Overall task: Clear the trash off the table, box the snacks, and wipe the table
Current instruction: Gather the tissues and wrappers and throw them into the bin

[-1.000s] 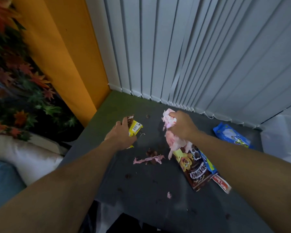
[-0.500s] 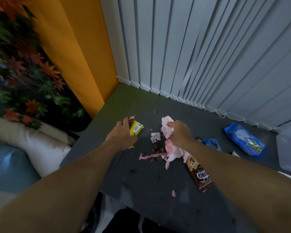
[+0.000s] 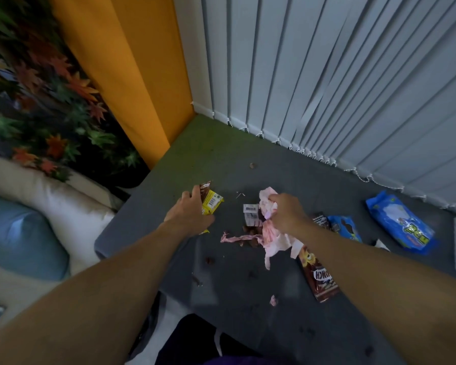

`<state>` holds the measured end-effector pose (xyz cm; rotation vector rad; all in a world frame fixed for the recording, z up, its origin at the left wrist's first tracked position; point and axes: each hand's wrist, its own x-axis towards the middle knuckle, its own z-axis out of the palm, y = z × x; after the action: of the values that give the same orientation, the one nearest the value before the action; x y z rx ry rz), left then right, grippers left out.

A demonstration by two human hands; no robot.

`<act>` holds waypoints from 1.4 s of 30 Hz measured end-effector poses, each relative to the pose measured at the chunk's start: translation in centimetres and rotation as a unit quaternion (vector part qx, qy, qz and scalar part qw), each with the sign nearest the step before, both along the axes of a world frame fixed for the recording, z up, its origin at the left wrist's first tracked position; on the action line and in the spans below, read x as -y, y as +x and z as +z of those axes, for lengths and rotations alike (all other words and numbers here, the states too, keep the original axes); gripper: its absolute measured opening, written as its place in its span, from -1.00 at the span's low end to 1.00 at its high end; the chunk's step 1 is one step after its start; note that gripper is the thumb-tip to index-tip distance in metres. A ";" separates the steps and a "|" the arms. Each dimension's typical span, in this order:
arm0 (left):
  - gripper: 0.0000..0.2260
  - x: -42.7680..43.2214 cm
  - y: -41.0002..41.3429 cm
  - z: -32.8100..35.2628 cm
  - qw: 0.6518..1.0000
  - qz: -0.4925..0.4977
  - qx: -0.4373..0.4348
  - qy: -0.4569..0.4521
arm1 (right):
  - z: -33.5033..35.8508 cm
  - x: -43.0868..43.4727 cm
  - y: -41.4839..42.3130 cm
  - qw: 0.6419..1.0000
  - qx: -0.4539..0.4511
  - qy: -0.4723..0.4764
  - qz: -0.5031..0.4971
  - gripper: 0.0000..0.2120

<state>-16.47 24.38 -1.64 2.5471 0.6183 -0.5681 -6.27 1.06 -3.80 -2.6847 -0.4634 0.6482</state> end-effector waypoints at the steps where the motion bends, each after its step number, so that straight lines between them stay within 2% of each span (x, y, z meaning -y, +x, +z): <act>1: -0.14 0.0 0.1 0.0 1.000 0.001 0.001 0.001 | 0.0 0.0 0.1 1.000 0.001 0.002 -0.012 -0.52; 5: -0.13 0.1 0.6 0.1 1.000 0.001 0.007 0.002 | 0.0 0.4 0.6 1.000 0.010 0.015 -0.023 -0.56; 9: -0.14 0.3 1.1 0.3 1.000 -0.006 0.010 0.003 | 0.2 0.8 0.9 0.999 -0.001 0.028 -0.031 -0.47; 18: -0.13 0.6 1.7 0.4 1.000 -0.010 0.009 0.015 | 0.1 0.7 0.7 0.997 -0.027 0.043 -0.053 -0.42; 28: -0.14 0.1 1.8 0.6 0.999 -0.011 0.004 0.032 | 1.2 0.4 0.8 0.999 -0.005 0.030 -0.040 -0.56; 33: -0.14 0.1 1.9 0.8 0.999 -0.010 0.005 0.036 | 0.9 0.3 1.2 0.998 -0.006 0.025 -0.055 -0.47; 36: -0.14 0.1 1.9 0.8 0.999 -0.009 0.003 0.037 | 0.9 0.4 1.2 0.998 0.003 0.023 -0.054 -0.52; 42: -0.14 0.3 1.9 1.1 0.999 -0.015 0.000 0.037 | 0.8 0.8 1.3 0.996 0.004 0.043 -0.078 -0.47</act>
<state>-14.61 24.06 -0.53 2.6294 0.6125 -0.5641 -5.01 0.30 -3.01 -2.6099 -0.2727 0.5596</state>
